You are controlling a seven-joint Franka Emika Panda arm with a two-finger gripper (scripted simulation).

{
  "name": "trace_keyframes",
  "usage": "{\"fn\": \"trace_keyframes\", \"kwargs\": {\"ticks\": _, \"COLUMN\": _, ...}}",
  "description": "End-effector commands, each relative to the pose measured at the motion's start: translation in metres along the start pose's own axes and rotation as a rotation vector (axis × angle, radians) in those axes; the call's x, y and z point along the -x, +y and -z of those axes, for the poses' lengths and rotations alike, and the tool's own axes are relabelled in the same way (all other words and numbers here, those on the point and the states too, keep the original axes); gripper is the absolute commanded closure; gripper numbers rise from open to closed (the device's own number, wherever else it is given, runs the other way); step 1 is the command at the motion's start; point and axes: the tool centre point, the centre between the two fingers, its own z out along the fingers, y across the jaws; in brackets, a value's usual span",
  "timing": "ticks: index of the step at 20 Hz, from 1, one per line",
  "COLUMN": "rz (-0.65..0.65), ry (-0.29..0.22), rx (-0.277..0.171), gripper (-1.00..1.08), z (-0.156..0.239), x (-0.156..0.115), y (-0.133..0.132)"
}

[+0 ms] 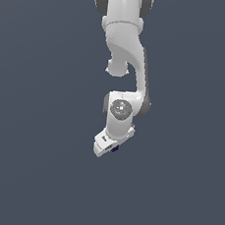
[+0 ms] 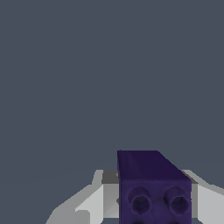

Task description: Pick up the object and move it to a goal position.

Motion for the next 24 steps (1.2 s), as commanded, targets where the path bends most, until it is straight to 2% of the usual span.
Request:
{"fn": "trace_keyframes", "kwargs": {"ticks": 1, "rz": 0.001, "ry": 0.0, "rx": 0.0, "gripper": 1.08, "z": 0.001, "x": 0.001, "y": -0.009}}
{"fn": "trace_keyframes", "kwargs": {"ticks": 6, "rz": 0.001, "ry": 0.0, "rx": 0.0, "gripper": 1.08, "z": 0.003, "x": 0.007, "y": -0.036}}
{"fn": "trace_keyframes", "kwargs": {"ticks": 17, "rz": 0.001, "ry": 0.0, "rx": 0.0, "gripper": 1.08, "z": 0.009, "x": 0.023, "y": -0.127}}
{"fn": "trace_keyframes", "kwargs": {"ticks": 24, "rz": 0.001, "ry": 0.0, "rx": 0.0, "gripper": 1.08, "z": 0.012, "x": 0.029, "y": -0.169}}
